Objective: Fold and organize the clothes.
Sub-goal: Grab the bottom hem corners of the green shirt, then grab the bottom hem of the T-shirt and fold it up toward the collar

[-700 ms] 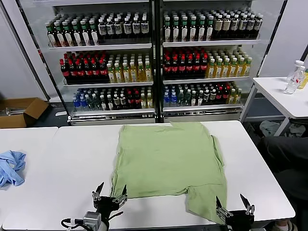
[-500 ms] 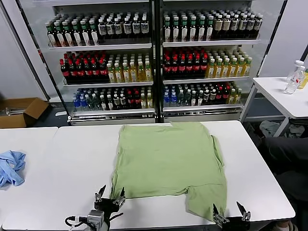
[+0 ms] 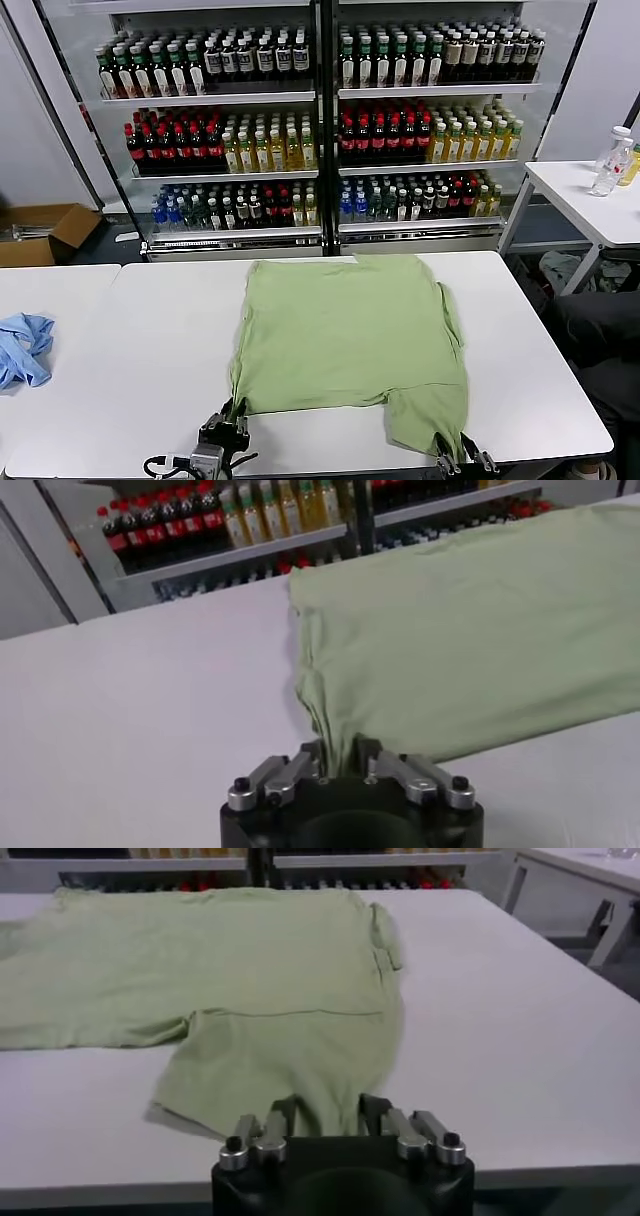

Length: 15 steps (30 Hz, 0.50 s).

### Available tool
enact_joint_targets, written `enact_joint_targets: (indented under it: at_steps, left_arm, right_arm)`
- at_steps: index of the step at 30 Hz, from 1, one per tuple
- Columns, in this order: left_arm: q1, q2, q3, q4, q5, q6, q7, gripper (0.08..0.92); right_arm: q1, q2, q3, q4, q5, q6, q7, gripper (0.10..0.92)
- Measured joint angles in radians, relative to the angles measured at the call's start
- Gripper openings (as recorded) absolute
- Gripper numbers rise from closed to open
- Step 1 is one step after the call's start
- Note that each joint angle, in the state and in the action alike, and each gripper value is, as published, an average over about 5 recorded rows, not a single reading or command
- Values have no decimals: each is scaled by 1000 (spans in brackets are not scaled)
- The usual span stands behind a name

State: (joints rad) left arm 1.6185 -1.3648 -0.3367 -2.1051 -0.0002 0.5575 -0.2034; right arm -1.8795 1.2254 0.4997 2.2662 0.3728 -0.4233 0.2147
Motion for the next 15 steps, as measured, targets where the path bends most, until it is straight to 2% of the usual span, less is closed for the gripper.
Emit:
enact_joint_targets:
  at_steps: [4, 7, 15]
  left_arm:
    - [-6, 5, -2, -11, -35, 0, 5, 97]
    - [-14, 11, -9, -22, -77, -12, 16, 85]
    - [-59, 39, -47, -38, -202, -72, 49, 85]
  right_arm:
    - [14, -8, 11, 5, 12, 34, -17, 156]
    - [29, -19, 26, 12, 23, 67, -27, 110]
    - [108, -70, 72, 5, 78, 132, -42, 106]
